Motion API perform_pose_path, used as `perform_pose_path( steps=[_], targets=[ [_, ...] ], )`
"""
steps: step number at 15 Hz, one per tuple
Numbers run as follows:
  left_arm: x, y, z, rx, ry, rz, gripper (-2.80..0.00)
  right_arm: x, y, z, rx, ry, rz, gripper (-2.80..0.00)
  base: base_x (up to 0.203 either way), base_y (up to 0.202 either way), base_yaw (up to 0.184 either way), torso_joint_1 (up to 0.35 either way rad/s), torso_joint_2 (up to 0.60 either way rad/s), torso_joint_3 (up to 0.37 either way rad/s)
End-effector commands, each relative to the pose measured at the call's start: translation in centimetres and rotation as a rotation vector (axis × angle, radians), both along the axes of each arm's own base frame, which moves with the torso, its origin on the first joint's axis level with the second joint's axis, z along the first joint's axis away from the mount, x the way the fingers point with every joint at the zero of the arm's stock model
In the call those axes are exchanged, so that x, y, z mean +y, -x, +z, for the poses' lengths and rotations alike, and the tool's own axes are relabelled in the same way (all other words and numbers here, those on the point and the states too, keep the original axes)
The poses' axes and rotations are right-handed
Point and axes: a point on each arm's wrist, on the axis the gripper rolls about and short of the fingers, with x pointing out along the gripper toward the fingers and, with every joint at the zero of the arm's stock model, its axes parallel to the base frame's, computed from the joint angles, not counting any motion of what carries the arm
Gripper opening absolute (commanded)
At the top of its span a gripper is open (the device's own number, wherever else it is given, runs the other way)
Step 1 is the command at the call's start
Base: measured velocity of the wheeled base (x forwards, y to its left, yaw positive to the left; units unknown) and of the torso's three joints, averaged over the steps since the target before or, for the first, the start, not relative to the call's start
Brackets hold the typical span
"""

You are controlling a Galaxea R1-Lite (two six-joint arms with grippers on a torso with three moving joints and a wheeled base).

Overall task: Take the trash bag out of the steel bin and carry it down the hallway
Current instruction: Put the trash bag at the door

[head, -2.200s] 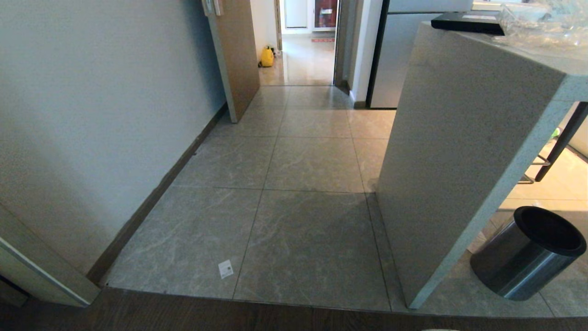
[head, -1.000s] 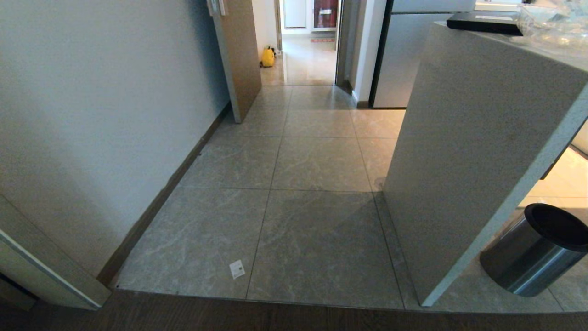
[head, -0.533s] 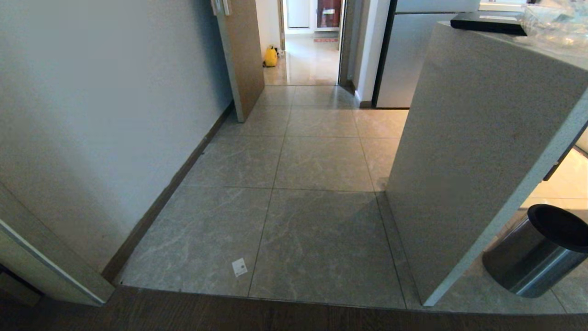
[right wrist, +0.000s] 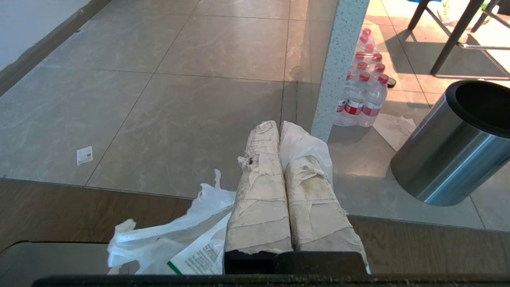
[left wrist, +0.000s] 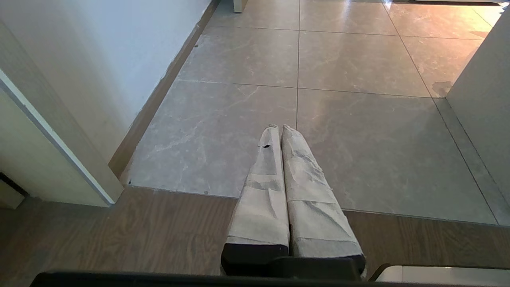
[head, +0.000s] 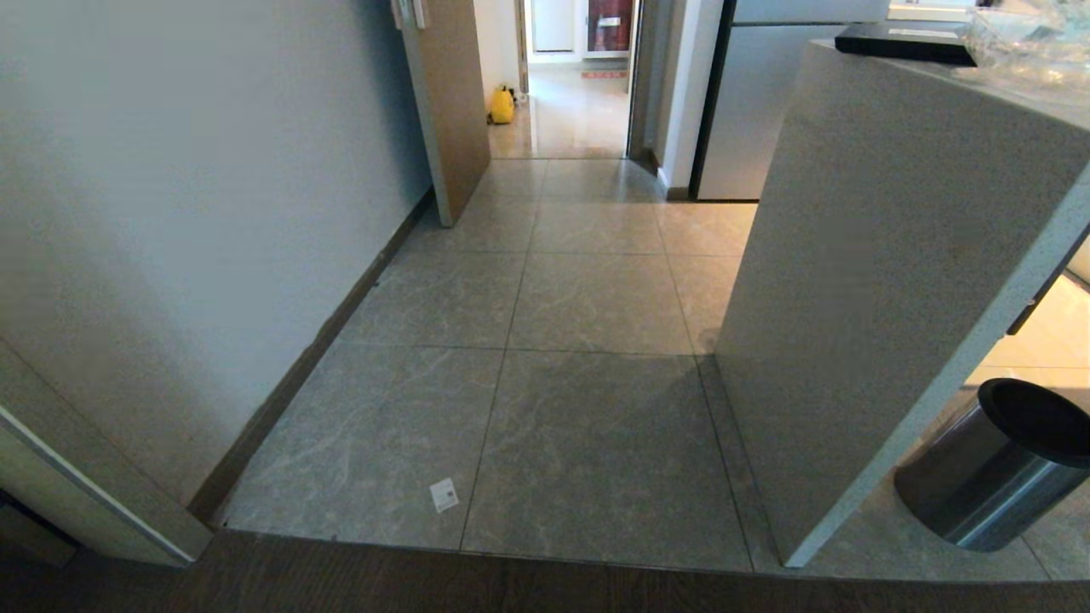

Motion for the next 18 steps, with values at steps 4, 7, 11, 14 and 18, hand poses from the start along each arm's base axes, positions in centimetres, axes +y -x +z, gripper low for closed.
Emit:
perform_pose_path(
  steps=[4, 7, 11, 14, 18],
  targets=[
    [0.00, 0.00, 0.00, 0.000, 0.002, 0.001, -2.80, 0.00, 0.00, 0.00, 0.000, 0.000, 0.001, -2.80, 0.000, 0.000, 0.000, 0.000, 0.00, 0.000],
    [0.00, 0.00, -0.01, 0.001, 0.002, 0.002, -2.80, 0.00, -0.01, 0.00, 0.002, -0.001, 0.001, -2.80, 0.171, 0.000, 0.001, 0.002, 0.00, 0.000],
    [0.00, 0.00, -0.01, 0.001, 0.004, 0.002, -2.80, 0.00, 0.00, 0.00, 0.000, -0.001, 0.001, -2.80, 0.187, 0.000, 0.002, -0.001, 0.00, 0.003],
    [0.00, 0.00, -0.01, 0.001, 0.005, 0.002, -2.80, 0.00, -0.01, 0.00, 0.001, -0.001, 0.001, -2.80, 0.191, 0.000, 0.002, 0.004, 0.00, 0.000],
    [0.00, 0.00, -0.01, 0.001, 0.005, 0.002, -2.80, 0.00, 0.00, -0.01, 0.001, -0.001, 0.001, -2.80, 0.187, 0.000, 0.001, 0.002, 0.00, 0.004]
  ],
)
